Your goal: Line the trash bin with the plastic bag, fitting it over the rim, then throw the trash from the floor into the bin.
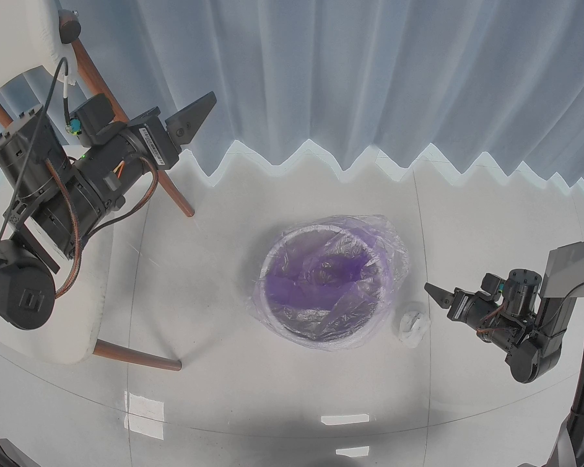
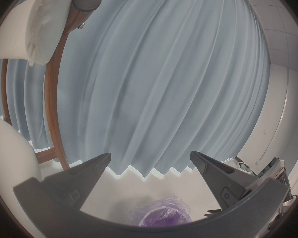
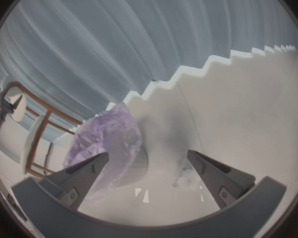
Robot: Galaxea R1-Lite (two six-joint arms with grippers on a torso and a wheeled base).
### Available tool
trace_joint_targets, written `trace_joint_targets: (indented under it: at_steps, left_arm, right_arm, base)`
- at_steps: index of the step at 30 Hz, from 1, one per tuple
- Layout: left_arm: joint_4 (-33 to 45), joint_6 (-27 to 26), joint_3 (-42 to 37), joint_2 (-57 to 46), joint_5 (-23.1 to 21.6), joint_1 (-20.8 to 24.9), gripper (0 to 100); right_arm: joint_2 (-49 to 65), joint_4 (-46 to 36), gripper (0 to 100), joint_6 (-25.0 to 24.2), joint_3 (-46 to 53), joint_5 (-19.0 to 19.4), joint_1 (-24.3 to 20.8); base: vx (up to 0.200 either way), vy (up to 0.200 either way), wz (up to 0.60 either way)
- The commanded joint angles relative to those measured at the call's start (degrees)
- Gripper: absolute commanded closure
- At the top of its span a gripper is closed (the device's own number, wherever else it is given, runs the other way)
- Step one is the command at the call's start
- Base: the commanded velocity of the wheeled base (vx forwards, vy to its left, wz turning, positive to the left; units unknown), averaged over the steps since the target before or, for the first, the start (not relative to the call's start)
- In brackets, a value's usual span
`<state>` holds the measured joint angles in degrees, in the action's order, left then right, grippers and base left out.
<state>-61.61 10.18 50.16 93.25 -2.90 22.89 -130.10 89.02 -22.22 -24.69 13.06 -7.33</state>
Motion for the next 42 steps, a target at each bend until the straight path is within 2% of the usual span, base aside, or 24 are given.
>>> trace_joint_targets:
  at_steps: [1, 8, 17, 23, 26, 32, 34, 40, 42]
  left_arm:
    - [-3.08, -0.60, 0.11, 0.01, 0.18, 0.40, 0]
    - [-4.83, -0.51, 0.20, -1.66, -0.53, -1.80, 0]
    - [-4.66, 0.19, 0.55, -5.27, -5.80, -5.84, 0]
    - [-4.66, 0.19, 1.25, -6.15, -6.24, -7.86, 0]
    - [-4.66, 0.28, 1.34, -7.82, -6.42, -8.22, 0]
    - [-4.66, 0.28, 1.34, -9.75, -7.73, -8.30, 0]
    - [-4.57, 0.28, 0.90, -10.63, -8.52, -8.30, 0]
    - [-4.66, 0.28, -0.24, -10.89, -8.52, -8.04, 0]
    - [-4.57, 0.28, -0.42, -10.80, -8.52, -7.78, 0]
  right_arm:
    - [-6.40, 0.98, 0, 4.47, -0.63, -3.83, 2.23]
    - [-7.19, 0.98, 0, 7.28, -4.05, -4.35, 3.72]
    - [-11.05, 0.98, 0, 13.70, -11.61, -7.17, 3.64]
    - [-15.62, 0.02, 0, 14.66, -19.70, -7.26, 3.02]
    - [-16.33, -8.95, 0, 13.70, -25.59, -7.17, 2.49]
    - [-19.14, -13.69, 0, 13.79, -33.41, -7.26, 2.05]
    - [-19.93, -18.70, 0, 13.70, -37.19, -7.26, 1.00]
    - [-20.81, -24.15, 0, 13.70, -41.76, -7.26, -0.32]
    - [-22.39, -26.00, 0, 13.87, -46.07, -7.78, -0.58]
  base:
    - [0.000, 0.000, 0.00]
    - [-0.171, 0.000, 0.00]
    - [-0.200, 0.000, 0.00]
    - [0.000, 0.000, 0.00]
    - [0.000, 0.000, 0.00]
    - [0.000, 0.000, 0.00]
    - [0.000, 0.000, 0.00]
    - [0.000, 0.000, 0.00]
    - [0.000, 0.000, 0.00]
